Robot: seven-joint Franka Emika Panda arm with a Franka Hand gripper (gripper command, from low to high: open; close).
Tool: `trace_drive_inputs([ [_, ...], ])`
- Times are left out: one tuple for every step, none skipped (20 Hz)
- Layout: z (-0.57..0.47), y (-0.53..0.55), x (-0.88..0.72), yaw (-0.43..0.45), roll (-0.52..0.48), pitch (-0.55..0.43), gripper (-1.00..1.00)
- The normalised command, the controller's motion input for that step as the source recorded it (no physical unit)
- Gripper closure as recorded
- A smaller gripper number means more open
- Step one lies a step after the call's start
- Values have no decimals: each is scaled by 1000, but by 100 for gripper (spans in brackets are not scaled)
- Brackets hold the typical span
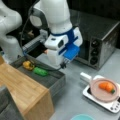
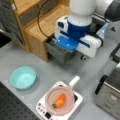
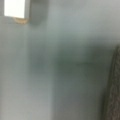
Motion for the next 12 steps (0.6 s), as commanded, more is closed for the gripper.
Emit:
trace_drive_inputs([
  [310, 279, 921, -52, 82, 270, -100],
  [298, 250, 867, -60, 77, 277, -100],
  [291, 219, 829, -62, 74, 287, -100],
  [282, 190, 798, -68, 68, 295, -100],
  [270, 161, 731, -75, 59, 301, -100],
  [258, 144, 698, -82, 52, 300, -100],
  [239, 143, 679, -88, 42, 297, -100],
  [210, 159, 675, -102, 29, 281, -100],
  [175, 188, 698, -112, 16, 273, -100],
  [146, 200, 666, -115, 7, 267, -100],
  [119, 221, 652, -120, -5, 266, -100],
  [105, 207, 473, -129, 1, 278, -100],
])
